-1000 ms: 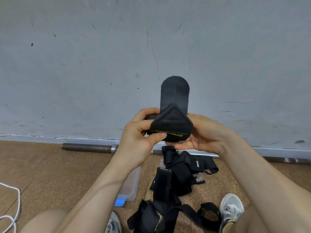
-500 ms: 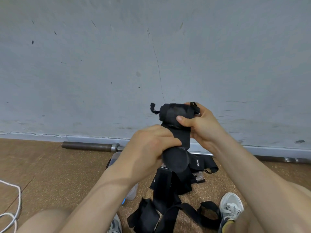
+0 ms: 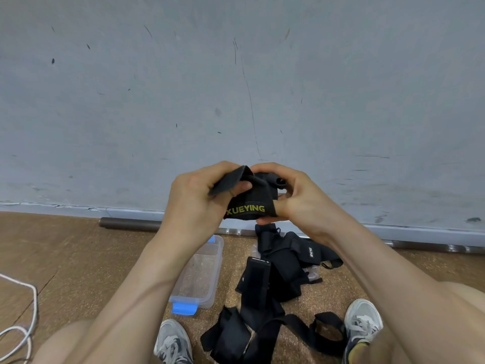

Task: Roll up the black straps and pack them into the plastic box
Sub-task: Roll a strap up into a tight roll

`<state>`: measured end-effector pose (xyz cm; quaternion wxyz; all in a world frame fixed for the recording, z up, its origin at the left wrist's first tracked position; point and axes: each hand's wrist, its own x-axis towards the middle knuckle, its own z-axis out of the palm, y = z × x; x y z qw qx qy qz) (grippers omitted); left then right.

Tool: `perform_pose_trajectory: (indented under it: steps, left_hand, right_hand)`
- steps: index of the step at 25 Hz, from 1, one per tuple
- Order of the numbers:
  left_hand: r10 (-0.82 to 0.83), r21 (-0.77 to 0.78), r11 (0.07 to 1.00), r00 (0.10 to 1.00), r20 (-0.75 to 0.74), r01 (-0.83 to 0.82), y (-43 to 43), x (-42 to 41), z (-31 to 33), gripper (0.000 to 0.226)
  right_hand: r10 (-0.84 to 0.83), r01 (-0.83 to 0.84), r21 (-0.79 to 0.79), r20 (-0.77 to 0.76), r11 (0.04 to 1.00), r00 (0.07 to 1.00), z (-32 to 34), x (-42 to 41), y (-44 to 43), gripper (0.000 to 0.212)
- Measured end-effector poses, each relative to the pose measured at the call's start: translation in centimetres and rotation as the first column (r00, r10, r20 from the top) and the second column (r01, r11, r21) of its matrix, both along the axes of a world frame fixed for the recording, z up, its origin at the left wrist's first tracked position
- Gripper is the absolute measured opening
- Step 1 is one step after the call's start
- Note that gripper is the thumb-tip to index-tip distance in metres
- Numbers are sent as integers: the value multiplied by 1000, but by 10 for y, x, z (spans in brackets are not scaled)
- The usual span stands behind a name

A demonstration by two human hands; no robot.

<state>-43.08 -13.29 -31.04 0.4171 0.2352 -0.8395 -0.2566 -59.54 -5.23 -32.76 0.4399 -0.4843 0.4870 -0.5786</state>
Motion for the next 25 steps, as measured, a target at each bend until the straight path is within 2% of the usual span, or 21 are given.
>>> perform_pose_trajectory:
  steps: [3,5,7,10,12,17,18,20,22,25]
  left_hand:
    - [30,88,996,999,-36,-27,0,-3,-2,18]
    - [12,61,998,999,-37,-9,3,-3,-2,22]
    - [3,97,995,999,-37,0,7,-4,-3,22]
    - [67,345,938,993,-92,-31,9,-5,-1,28]
    - [16,468,883,992,-123,44,9,-5,-1,19]
    - [-176,646,727,973,-149,231,4,1,-3,30]
    - [-183,639,733,973,-142,231,4,1,-3,30]
    - [-124,549,819,986,-112,166,8,-2,-2,31]
    - [-65,428,899,994,-84,95,12,-7,-2,36]
    - [-85,326,941,996,-31,90,14,-10,-3,30]
  right_hand:
    - [60,-77,80,196,994,979,2,-6,0,49]
    - [61,-100,130,271,986,961,2,-8,0,30]
    - [33,-64,137,216,988,976,2,-7,1,14]
    - [-64,48,119,137,992,989,3,-6,1,17]
    - [-82,76,89,65,993,994,4,-7,2,16]
    - [-30,32,71,-40,997,999,10,-14,5,36]
    - [-19,21,69,-19,997,1000,10,-14,5,40]
    - [-64,58,75,92,996,994,9,-12,2,43]
    - [-119,90,154,185,984,976,8,-12,1,33]
    - [-15,-40,250,215,967,976,8,-16,5,30]
